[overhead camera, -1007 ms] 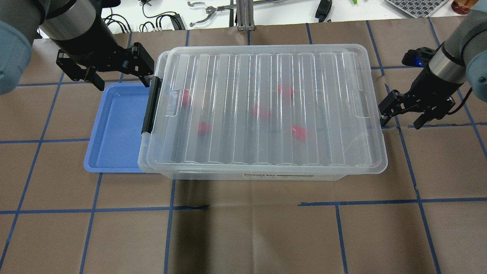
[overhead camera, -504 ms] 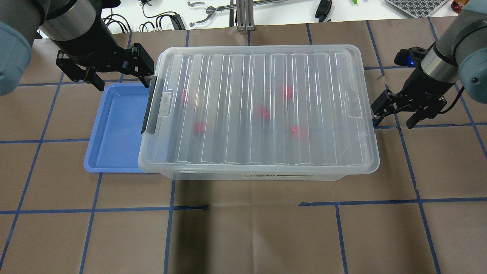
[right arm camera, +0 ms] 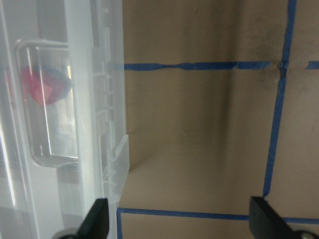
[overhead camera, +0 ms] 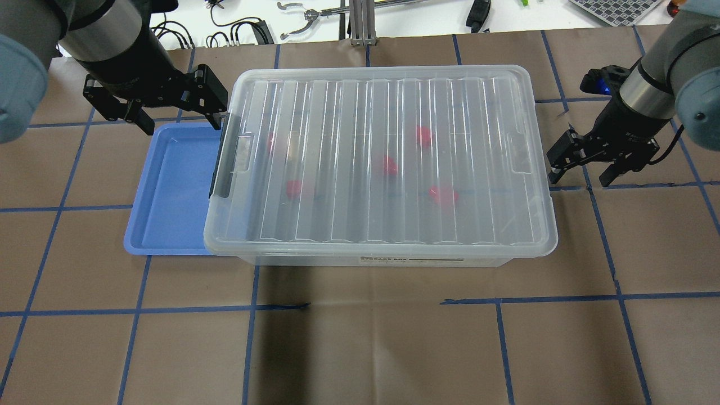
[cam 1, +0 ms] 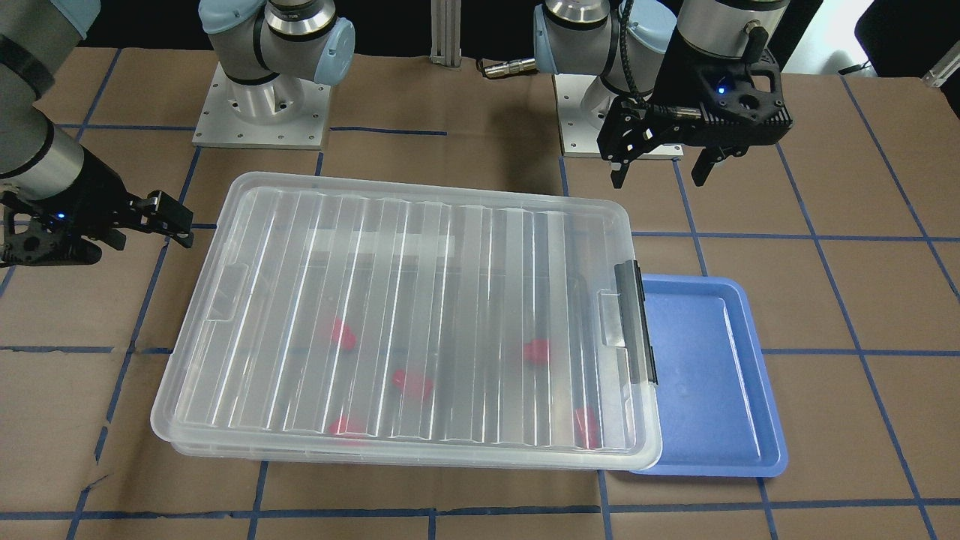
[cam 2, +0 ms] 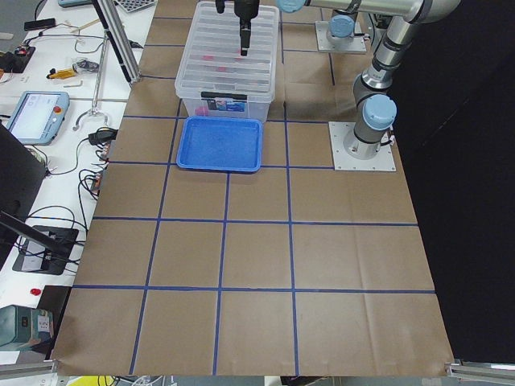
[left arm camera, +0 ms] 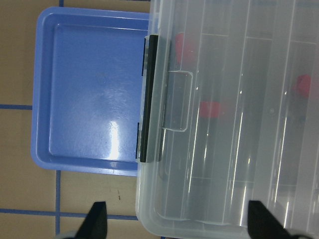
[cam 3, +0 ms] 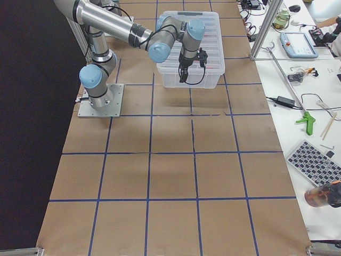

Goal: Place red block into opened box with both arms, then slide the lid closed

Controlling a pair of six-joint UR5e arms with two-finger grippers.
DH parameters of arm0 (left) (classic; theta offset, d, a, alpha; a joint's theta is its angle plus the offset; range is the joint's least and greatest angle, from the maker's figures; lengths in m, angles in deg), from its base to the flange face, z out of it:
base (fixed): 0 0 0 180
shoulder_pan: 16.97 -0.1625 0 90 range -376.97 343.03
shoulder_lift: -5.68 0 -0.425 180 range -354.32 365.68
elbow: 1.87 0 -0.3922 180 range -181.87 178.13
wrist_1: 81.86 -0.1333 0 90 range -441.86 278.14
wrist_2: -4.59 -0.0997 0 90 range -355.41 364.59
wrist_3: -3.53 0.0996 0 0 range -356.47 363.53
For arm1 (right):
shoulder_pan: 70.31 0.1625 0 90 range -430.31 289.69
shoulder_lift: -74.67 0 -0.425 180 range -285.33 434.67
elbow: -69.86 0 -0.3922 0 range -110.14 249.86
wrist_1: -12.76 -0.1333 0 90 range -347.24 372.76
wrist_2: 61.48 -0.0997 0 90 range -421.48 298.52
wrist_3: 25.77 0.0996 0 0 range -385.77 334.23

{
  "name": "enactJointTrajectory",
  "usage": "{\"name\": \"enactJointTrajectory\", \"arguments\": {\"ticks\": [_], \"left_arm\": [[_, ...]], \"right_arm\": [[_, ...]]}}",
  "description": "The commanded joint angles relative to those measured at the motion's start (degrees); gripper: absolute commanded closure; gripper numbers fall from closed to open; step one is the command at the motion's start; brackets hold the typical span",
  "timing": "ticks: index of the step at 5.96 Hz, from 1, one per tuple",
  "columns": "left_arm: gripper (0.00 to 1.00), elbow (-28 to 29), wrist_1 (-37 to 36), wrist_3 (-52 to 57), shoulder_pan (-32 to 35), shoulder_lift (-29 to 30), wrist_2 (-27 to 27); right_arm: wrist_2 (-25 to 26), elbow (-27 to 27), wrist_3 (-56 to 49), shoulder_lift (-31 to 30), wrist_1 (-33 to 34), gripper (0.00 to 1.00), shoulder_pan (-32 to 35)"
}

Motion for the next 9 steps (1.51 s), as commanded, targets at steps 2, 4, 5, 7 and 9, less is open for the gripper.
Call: {"name": "enactJointTrajectory", "arguments": {"ticks": [2, 4, 5, 7, 9], "left_arm": [[0.02, -0.06, -0.04, 0.00, 0.00, 0.03, 0.10], [0.02, -0.06, -0.04, 0.00, 0.00, -0.06, 0.10], [0.02, -0.15, -0.04, 0.00, 0.00, -0.06, 0.10], [0.02, -0.15, -0.04, 0.00, 0.00, -0.06, 0.10], [0.02, -0.15, -0.04, 0.00, 0.00, -0.06, 0.10]], "right_arm": [[0.73, 10.15, 6.28, 0.31, -6.99, 0.00, 4.22], [0.90, 14.30, 16.05, 0.49, -9.20, 0.00, 11.86], [0.99, 15.79, 20.70, 0.14, -11.04, 0.00, 14.42], [3.08, 17.65, 25.49, -0.39, -14.12, 0.00, 19.61], [3.19, 17.13, 25.41, -1.79, -15.54, 0.00, 19.28]]}}
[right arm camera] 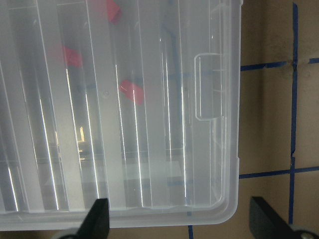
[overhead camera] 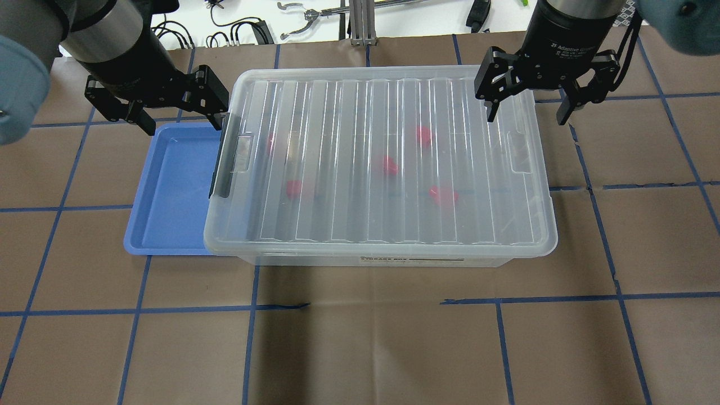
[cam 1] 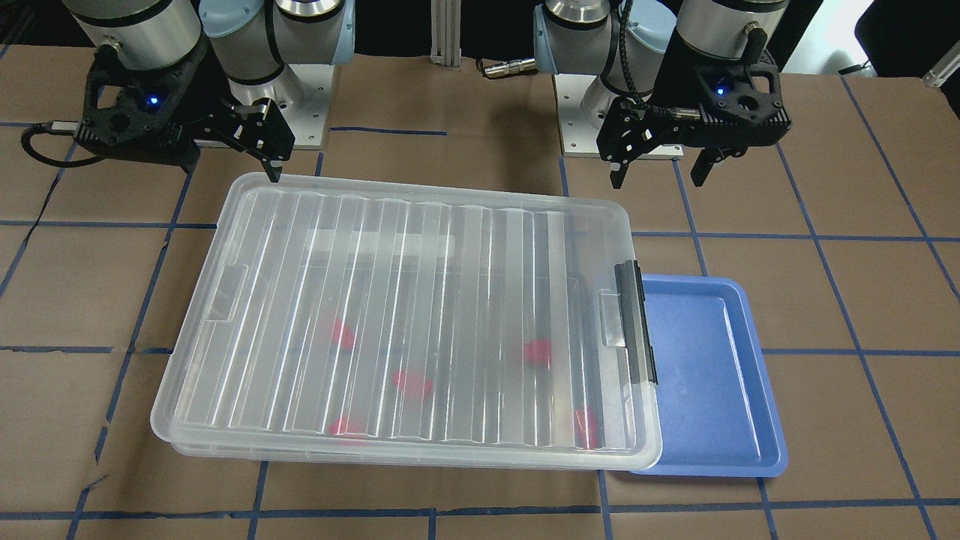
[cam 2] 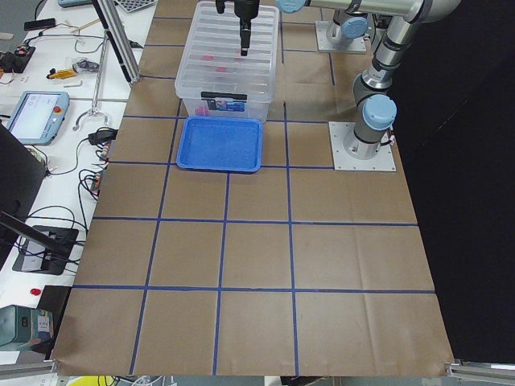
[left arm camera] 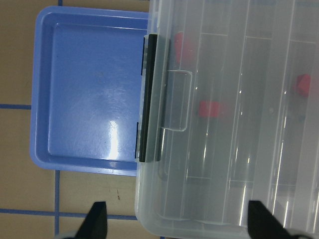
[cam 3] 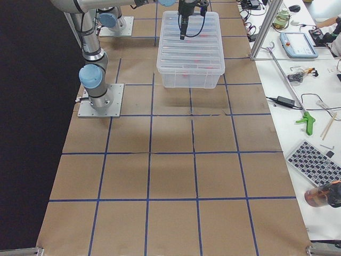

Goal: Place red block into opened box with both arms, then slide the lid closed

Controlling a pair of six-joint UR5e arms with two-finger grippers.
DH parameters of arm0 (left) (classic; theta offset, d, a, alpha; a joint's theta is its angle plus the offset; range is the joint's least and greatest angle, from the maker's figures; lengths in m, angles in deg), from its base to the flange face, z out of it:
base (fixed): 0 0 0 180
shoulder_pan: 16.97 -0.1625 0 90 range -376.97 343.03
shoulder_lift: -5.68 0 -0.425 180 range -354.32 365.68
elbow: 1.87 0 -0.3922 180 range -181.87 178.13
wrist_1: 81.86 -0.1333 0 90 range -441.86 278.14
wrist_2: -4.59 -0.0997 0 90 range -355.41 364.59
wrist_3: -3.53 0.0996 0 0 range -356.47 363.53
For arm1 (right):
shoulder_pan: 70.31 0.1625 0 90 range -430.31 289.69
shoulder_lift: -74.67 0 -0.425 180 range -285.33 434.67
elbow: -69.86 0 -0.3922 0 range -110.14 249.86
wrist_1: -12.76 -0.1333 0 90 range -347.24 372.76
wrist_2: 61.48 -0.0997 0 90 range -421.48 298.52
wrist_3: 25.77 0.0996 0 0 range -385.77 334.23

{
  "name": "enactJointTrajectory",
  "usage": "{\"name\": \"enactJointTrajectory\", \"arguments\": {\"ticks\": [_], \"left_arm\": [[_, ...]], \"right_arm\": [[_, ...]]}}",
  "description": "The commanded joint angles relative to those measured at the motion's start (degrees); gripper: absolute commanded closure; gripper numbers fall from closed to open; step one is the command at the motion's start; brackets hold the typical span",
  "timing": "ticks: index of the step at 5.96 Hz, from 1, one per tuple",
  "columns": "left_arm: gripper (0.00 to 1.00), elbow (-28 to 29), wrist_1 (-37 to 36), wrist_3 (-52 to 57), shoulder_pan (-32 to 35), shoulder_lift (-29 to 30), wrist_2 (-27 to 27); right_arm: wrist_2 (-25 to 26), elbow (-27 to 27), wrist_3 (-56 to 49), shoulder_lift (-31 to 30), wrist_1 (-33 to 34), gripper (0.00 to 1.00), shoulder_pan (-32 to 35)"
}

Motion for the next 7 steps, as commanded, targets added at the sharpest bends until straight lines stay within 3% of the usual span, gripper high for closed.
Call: {"name": "enactJointTrajectory", "arguments": {"ticks": [1, 7], "left_arm": [[0.02, 0.00, 0.00, 0.00, 0.00, 0.00, 0.00], [0.02, -0.35, -0.18, 0.00, 0.09, 0.00, 0.00]], "right_arm": [[0.35, -0.16, 0.11, -0.76, -0.49, 0.00, -0.13], [0.44, -0.16, 0.20, -0.77, -0.40, 0.00, -0.66]]}}
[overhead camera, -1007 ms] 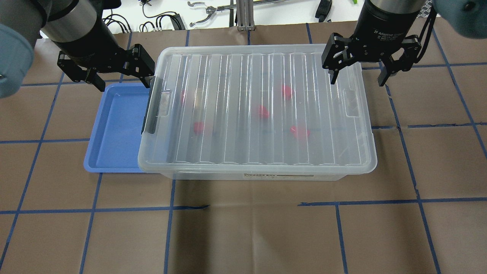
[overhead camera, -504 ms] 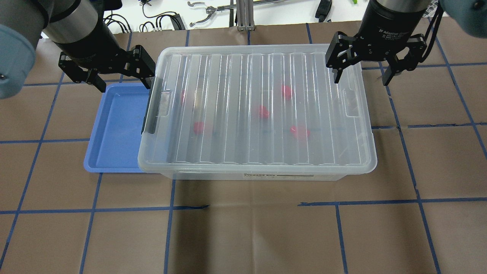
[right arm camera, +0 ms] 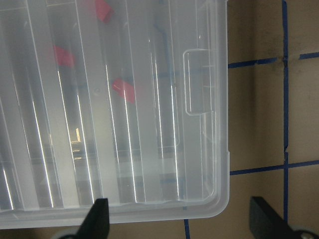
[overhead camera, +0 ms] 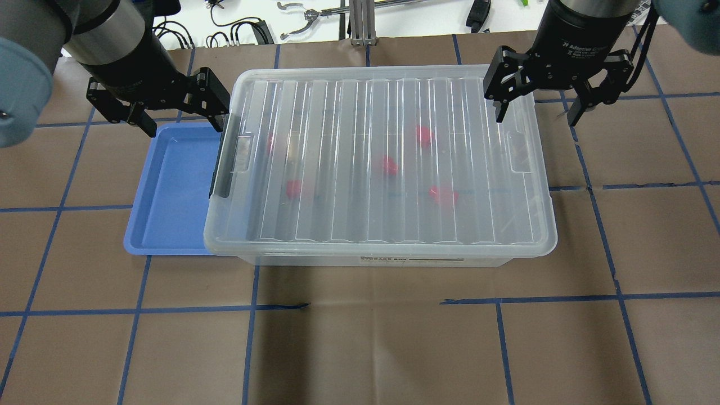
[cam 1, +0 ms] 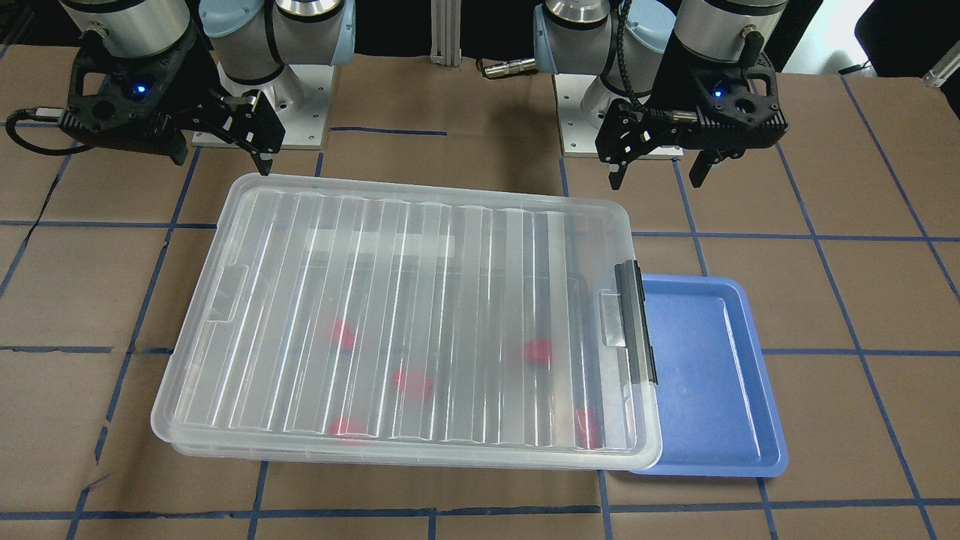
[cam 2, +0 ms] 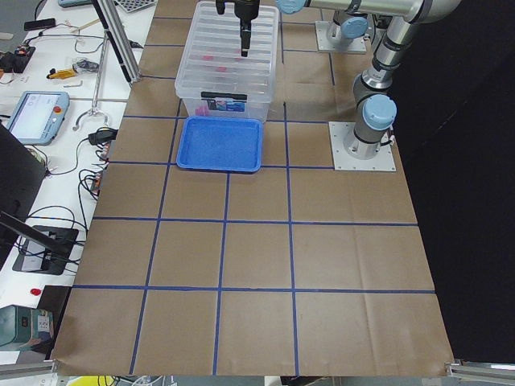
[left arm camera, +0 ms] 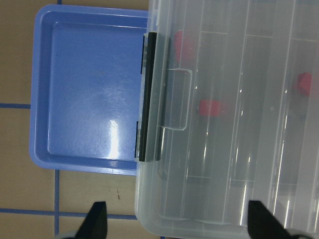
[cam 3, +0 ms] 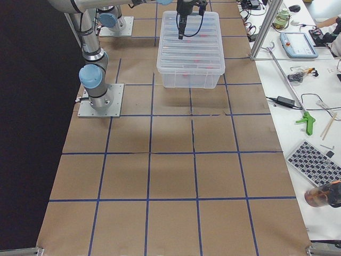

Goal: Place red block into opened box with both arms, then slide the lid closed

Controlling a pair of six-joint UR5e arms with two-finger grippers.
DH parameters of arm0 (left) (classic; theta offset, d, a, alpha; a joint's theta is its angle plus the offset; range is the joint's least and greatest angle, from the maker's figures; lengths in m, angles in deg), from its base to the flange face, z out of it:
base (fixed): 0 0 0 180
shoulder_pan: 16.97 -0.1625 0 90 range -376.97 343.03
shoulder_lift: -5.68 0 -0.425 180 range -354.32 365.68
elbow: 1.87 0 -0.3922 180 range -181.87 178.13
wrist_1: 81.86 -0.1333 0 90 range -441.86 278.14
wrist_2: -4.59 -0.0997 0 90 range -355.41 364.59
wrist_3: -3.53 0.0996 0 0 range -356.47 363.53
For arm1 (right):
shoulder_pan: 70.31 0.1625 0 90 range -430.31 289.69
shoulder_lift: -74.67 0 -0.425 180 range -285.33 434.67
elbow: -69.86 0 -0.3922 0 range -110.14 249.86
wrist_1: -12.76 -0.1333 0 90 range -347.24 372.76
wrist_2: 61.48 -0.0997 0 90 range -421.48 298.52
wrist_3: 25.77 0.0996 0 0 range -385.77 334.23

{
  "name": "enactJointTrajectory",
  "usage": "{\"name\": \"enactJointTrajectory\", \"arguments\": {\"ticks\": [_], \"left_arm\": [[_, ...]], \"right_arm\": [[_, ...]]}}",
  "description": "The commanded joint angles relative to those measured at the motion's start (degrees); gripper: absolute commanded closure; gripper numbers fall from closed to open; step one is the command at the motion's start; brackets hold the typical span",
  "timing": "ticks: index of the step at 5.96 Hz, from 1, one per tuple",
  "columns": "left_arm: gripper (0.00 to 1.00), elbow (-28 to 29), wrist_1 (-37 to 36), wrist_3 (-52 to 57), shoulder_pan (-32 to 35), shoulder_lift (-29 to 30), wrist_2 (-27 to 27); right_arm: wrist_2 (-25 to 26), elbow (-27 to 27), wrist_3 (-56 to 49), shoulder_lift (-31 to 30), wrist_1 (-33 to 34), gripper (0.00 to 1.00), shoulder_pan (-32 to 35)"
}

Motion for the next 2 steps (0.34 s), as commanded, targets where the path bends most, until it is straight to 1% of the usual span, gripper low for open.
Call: {"name": "enactJointTrajectory", "arguments": {"ticks": [1, 2], "left_arm": [[0.02, -0.09, -0.01, 0.00, 0.00, 0.00, 0.06], [0.02, -0.18, -0.01, 0.00, 0.00, 0.00, -0.02]], "right_arm": [[0.00, -0.03, 0.01, -0.03, 0.02, 0.00, 0.09], [0.00, -0.12, -0.08, -0.03, 0.02, 0.00, 0.00]]}}
